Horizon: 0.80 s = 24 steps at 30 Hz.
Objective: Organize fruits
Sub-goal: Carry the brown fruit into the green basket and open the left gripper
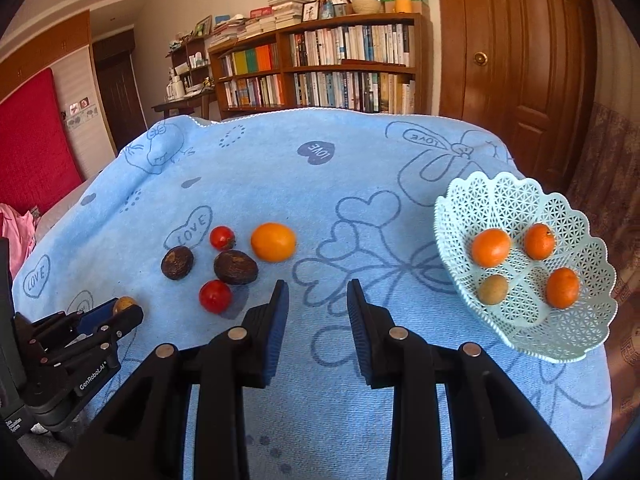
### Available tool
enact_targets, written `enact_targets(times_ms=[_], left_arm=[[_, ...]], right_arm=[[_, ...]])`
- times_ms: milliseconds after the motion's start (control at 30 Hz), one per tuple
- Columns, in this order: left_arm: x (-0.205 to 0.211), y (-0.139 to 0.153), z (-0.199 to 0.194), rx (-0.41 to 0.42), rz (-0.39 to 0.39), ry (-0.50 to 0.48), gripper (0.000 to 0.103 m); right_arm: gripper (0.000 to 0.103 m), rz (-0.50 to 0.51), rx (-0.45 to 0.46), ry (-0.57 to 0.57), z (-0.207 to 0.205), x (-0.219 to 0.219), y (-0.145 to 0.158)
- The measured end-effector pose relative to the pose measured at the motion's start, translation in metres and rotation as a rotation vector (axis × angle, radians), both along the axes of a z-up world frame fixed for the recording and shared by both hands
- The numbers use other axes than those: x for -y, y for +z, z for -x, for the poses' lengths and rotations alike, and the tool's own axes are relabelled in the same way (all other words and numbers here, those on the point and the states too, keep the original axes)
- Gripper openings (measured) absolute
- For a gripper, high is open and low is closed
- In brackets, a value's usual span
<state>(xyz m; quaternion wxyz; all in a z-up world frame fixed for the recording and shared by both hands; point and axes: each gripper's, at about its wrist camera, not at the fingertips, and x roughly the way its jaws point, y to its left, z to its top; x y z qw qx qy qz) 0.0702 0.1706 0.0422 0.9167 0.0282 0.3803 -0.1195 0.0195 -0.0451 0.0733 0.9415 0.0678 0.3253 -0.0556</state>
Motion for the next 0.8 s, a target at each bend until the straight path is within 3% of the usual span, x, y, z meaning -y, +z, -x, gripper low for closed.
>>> enact_targets(times_ms=[533, 800], left_arm=[[0.05, 0.009, 0.017, 0.013, -0.037, -0.093, 0.027], [0.071, 0.013, 0.025, 0.019, -0.05, -0.134, 0.027]], right_arm=[[0.031, -0.061, 0.049, -0.16, 0.033, 0.08, 0.006], [0.031, -0.048, 0.026, -0.259, 0.044, 0.117, 0.0]])
